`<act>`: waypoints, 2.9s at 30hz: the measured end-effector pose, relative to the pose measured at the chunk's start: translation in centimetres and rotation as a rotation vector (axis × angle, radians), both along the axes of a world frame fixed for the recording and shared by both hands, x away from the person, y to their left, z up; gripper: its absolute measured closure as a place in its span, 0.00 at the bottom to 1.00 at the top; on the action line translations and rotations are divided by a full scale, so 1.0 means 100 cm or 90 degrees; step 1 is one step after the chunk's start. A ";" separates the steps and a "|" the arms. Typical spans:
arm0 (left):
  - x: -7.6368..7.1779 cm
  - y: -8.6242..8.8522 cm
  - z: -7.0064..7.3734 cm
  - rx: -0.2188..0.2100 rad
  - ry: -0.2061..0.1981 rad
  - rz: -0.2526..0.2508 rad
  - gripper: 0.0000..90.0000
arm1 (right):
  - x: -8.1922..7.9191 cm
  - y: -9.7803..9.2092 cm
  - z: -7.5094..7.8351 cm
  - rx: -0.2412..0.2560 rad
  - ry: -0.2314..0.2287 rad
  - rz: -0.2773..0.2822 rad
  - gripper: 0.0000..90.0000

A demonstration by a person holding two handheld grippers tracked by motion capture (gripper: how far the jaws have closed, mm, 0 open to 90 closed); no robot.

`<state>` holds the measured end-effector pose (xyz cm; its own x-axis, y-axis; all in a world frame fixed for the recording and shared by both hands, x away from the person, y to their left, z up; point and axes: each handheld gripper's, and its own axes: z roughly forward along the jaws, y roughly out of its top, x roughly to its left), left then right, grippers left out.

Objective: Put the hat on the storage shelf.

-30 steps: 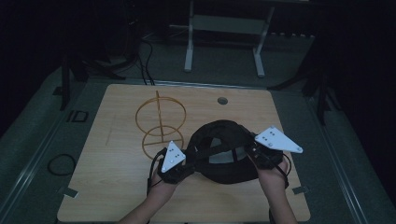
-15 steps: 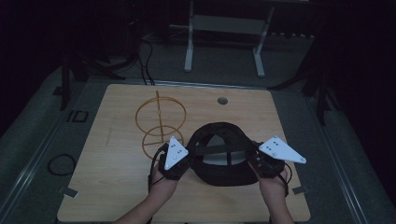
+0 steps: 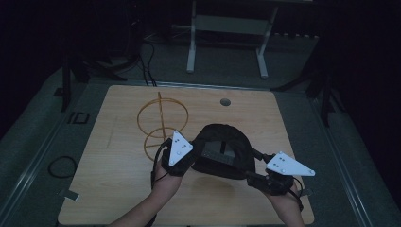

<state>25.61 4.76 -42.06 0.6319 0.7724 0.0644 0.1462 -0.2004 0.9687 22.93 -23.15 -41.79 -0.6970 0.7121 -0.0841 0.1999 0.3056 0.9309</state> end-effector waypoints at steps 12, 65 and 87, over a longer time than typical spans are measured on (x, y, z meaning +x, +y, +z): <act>-0.009 0.001 0.009 0.001 -0.042 -0.036 0.99 | -0.043 -0.036 0.006 0.001 0.010 0.161 0.37; 0.002 0.038 0.017 -0.052 -0.025 -0.299 0.79 | -0.030 -0.005 0.043 -0.006 -0.111 0.223 0.98; -0.021 0.102 -0.015 0.030 0.005 -0.174 0.68 | 0.012 -0.013 0.088 0.049 -0.151 0.077 0.98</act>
<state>23.47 14.95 -43.60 0.8174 0.5689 0.0905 0.0873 -0.2777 0.9567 24.13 -24.48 -33.00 -0.7450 0.6353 -0.2035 -0.0594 0.2407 0.9688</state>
